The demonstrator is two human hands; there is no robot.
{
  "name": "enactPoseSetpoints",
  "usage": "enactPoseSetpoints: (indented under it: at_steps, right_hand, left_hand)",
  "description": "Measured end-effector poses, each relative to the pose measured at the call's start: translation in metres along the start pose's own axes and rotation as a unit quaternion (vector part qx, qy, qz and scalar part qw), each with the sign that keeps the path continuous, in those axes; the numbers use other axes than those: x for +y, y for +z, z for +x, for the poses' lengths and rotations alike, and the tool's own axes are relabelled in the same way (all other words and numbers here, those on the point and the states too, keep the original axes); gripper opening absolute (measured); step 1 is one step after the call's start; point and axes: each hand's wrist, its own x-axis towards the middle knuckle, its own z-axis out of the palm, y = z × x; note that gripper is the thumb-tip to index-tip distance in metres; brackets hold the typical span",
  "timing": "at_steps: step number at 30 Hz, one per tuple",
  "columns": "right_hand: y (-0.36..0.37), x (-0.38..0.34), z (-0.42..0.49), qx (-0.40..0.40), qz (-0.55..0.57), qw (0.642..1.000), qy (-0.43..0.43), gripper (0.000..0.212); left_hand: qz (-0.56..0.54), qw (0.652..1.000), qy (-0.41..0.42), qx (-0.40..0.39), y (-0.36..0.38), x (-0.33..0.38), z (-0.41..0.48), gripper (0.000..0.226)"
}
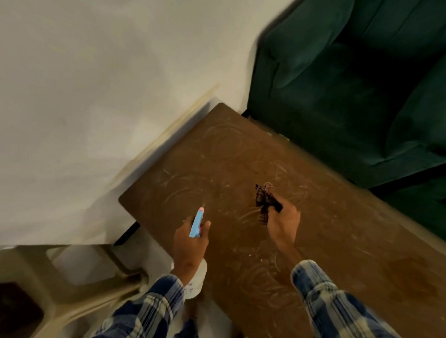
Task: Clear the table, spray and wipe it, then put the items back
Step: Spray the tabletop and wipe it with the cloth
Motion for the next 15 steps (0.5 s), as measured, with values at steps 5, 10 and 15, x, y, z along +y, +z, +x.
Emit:
enactPoseSetpoints:
  at_steps: [5, 10, 15]
  right_hand:
    - [0.071, -0.023, -0.028, -0.040, -0.025, 0.998, -0.043, 0.045]
    - [0.142, -0.031, -0.042, -0.063, -0.131, 0.986, -0.083, 0.047]
    - [0.212, -0.038, -0.070, -0.145, -0.247, 0.948, -0.138, 0.041]
  left_hand:
    - [-0.006, 1.000, -0.019, 0.011, -0.051, -0.039, 0.013, 0.016]
    - [-0.010, 0.999, -0.016, 0.029, -0.087, -0.076, 0.035, 0.016]
    - [-0.028, 0.998, -0.011, 0.063, -0.109, -0.102, 0.056, 0.017]
